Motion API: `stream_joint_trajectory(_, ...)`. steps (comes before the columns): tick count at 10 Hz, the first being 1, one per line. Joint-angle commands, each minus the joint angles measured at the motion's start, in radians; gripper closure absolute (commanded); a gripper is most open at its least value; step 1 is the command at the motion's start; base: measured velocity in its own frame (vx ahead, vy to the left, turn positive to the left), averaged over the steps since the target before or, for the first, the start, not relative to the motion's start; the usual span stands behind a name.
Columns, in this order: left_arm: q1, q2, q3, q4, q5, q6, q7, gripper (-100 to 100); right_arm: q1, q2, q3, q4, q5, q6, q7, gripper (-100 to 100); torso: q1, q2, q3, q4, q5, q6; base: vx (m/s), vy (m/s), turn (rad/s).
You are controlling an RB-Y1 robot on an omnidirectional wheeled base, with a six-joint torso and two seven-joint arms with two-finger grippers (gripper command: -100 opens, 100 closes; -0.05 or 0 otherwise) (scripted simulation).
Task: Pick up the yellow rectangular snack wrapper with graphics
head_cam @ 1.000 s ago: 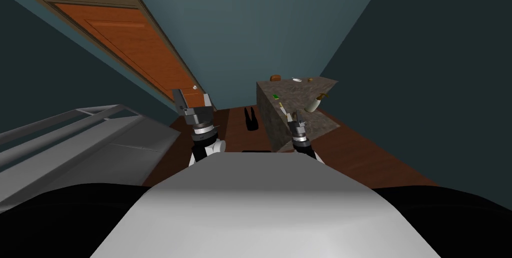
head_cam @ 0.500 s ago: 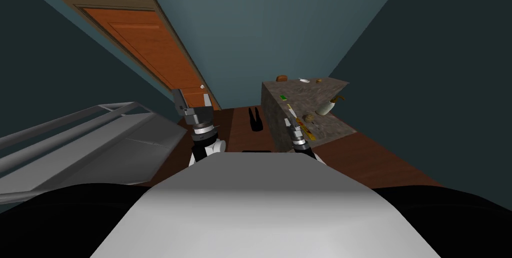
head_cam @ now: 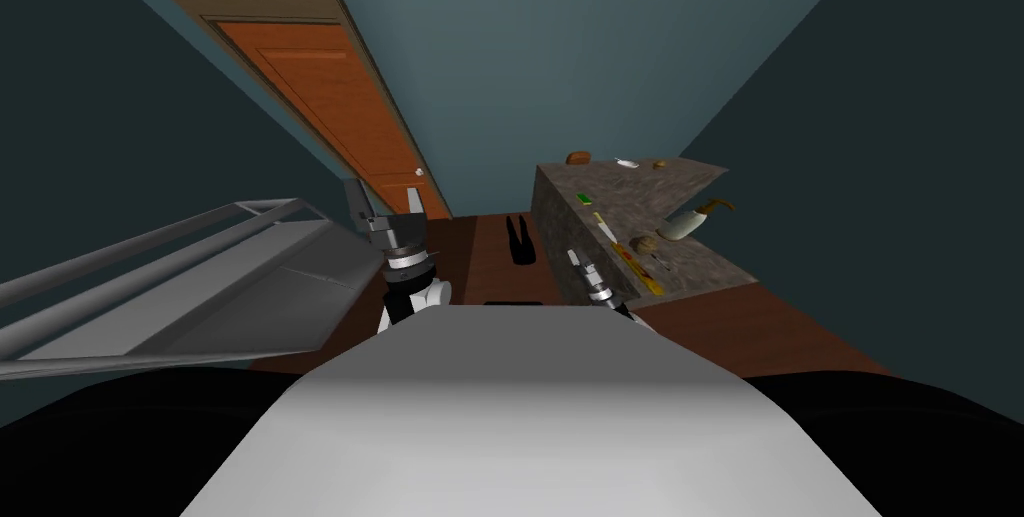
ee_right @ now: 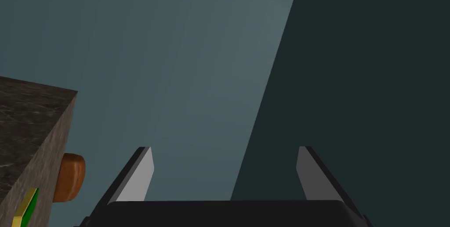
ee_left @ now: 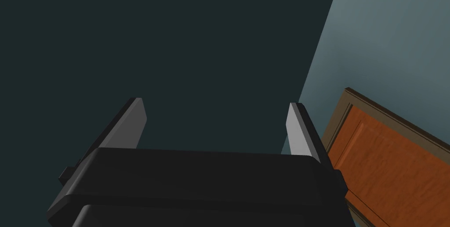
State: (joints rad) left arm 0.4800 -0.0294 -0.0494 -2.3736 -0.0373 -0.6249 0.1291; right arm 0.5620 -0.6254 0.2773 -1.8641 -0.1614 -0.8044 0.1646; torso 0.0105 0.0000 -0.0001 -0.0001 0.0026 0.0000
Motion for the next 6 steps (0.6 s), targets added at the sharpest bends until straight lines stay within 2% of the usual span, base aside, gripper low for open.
stream_joint_trajectory(1,0.000,0.000,0.000,0.000,0.000,0.000,0.000,0,0.002,-0.045,0.007,0.016,-0.005,-0.002,0.010,-100,0.000,0.000,0.000,0.000,0.000,0.000,0.043,0.146,0.063)
stream_joint_trajectory(2,0.000,0.000,0.000,0.000,0.000,0.000,0.000,0,0.011,-0.075,0.027,0.060,-0.010,-0.013,0.029,-100,-0.001,0.000,0.000,0.000,0.000,0.000,0.091,0.180,0.133)
stream_joint_trajectory(3,0.000,0.000,0.000,0.000,0.000,0.000,0.000,0,0.011,-0.103,0.027,0.060,-0.010,-0.013,0.029,-100,0.001,-0.003,-0.001,0.000,0.000,0.000,0.057,0.154,0.073)
stream_joint_trajectory(4,0.000,0.000,0.000,0.000,0.000,0.000,0.000,0,0.020,-0.139,0.048,0.104,-0.014,-0.023,0.045,-100,0.000,-0.001,-0.001,0.000,0.000,0.000,0.042,0.153,0.154)
stream_joint_trajectory(5,0.000,0.000,0.000,0.000,0.000,0.000,0.000,0,0.020,-0.163,0.048,0.104,-0.014,-0.023,0.045,-100,0.000,-0.001,0.000,0.000,0.000,0.000,0.049,0.132,0.062)
stream_joint_trajectory(6,0.000,0.000,0.000,0.000,0.000,0.000,0.000,0,0.029,-0.195,0.068,0.148,-0.016,-0.032,0.060,-100,-0.002,0.000,0.000,0.000,0.000,0.001,0.067,0.154,0.114)
